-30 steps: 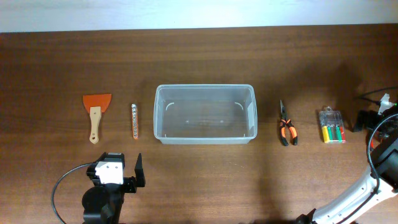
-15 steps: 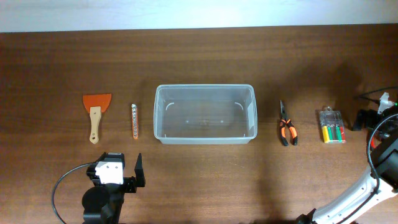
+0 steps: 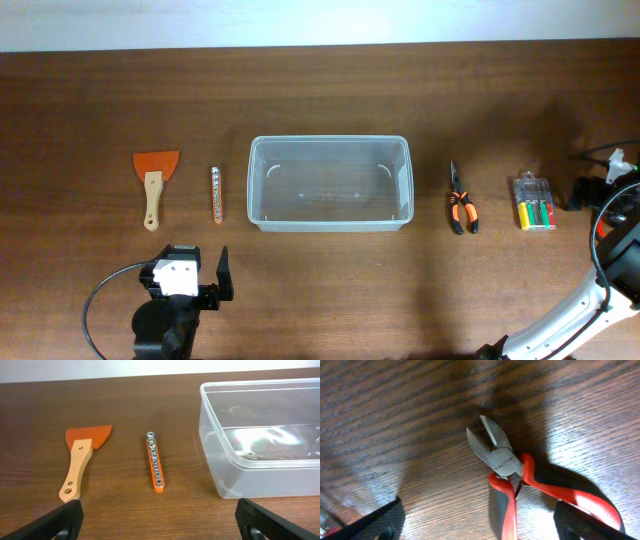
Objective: Pack container
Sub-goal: 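Lower the right gripper and grasp the red-handled pliers at the joint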
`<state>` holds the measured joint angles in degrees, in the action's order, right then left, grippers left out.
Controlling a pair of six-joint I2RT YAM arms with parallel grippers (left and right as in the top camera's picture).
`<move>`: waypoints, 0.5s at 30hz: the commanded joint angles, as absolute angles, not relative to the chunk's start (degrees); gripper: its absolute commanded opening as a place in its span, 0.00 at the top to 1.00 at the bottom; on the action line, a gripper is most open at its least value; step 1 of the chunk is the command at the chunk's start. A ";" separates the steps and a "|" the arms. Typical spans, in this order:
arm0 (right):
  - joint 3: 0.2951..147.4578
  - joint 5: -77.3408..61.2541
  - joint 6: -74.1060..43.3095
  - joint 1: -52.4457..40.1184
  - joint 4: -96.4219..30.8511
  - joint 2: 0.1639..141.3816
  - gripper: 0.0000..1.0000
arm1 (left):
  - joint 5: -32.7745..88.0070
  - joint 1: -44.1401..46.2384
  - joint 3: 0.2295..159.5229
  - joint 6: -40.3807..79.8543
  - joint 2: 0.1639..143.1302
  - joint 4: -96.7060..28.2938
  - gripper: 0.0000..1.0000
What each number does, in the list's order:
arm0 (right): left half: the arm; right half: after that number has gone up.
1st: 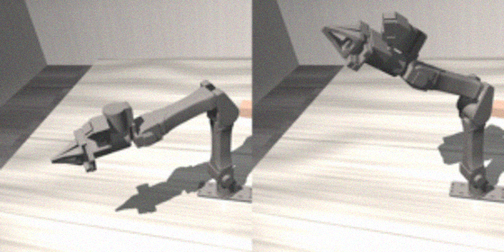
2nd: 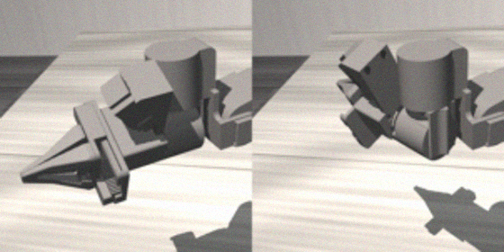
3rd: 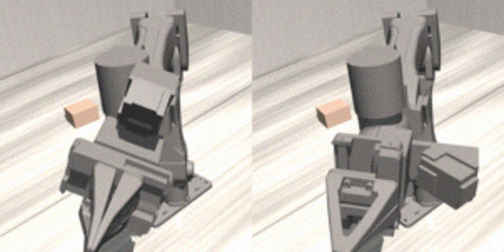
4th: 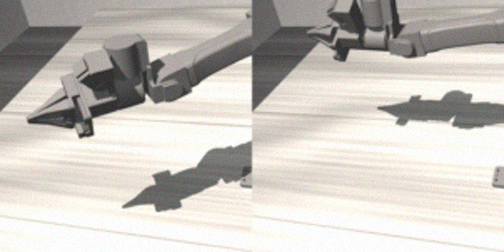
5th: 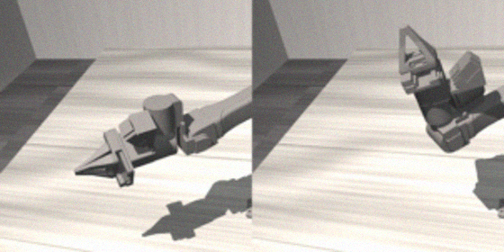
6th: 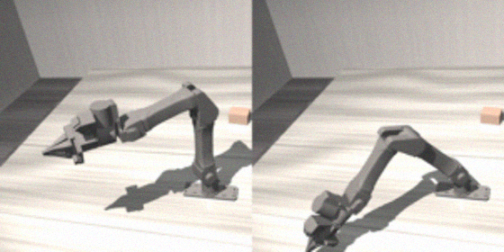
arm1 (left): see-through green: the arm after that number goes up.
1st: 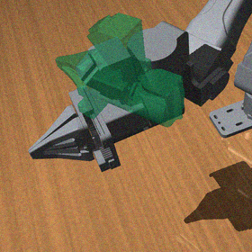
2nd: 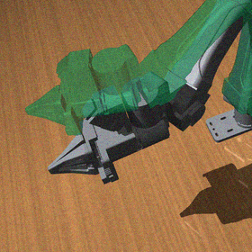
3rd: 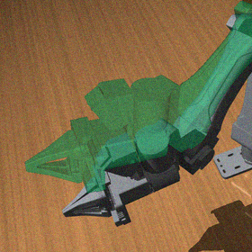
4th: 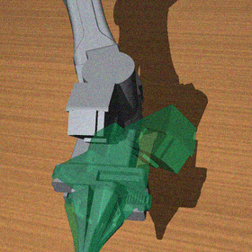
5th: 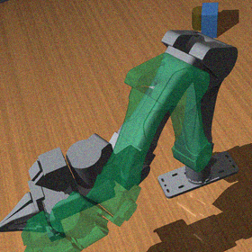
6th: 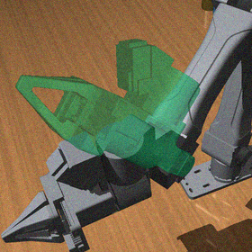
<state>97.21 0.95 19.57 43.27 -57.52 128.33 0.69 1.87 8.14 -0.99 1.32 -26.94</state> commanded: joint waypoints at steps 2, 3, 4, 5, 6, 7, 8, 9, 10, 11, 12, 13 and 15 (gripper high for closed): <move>96.16 0.64 19.68 43.53 -57.01 128.77 0.25 | 1.32 2.15 7.73 -0.84 0.95 -26.79 0.01; 96.16 0.64 19.66 43.53 -56.95 128.77 0.27 | 1.32 2.15 7.73 -0.84 0.95 -26.79 0.01; 96.16 0.64 19.66 43.53 -56.90 128.77 0.27 | 1.32 2.15 7.73 -0.84 0.95 -26.79 0.01; 96.16 0.64 19.66 43.53 -56.90 128.75 0.28 | 1.32 2.15 7.73 -0.84 0.95 -26.79 0.01; 96.16 0.64 19.68 43.53 -56.88 128.77 0.30 | 1.32 2.15 7.73 -0.84 0.95 -26.79 0.01; 96.16 0.64 19.68 43.53 -56.88 128.77 0.32 | 1.32 2.15 7.73 -0.84 0.95 -26.79 0.01; 96.16 0.64 19.66 43.53 -56.86 128.77 0.33 | 1.32 2.15 7.73 -0.84 0.95 -26.79 0.01; 96.16 0.64 19.66 43.53 -56.86 128.75 0.36 | 1.32 2.15 7.73 -0.84 0.95 -26.76 0.01; 96.16 0.64 19.66 43.53 -56.84 128.77 0.43 | 1.32 2.15 7.73 -0.84 0.95 -26.79 0.01; 96.16 0.64 19.66 43.53 -56.82 128.77 0.46 | 1.32 2.15 7.73 -0.84 0.95 -26.79 0.01; 96.16 0.64 19.66 43.53 -56.75 128.77 0.50 | 1.32 2.15 7.73 -0.84 0.95 -26.79 0.01; 96.16 0.64 19.66 43.53 -56.71 128.77 0.54 | 1.32 2.15 7.73 -0.84 0.95 -26.79 0.01; 96.16 0.64 19.66 43.53 -56.69 128.77 0.60 | 1.32 2.15 7.73 -0.84 0.95 -26.79 0.01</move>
<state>97.14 0.60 19.68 43.27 -56.88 128.33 0.69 1.87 8.14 -0.99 1.32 -26.94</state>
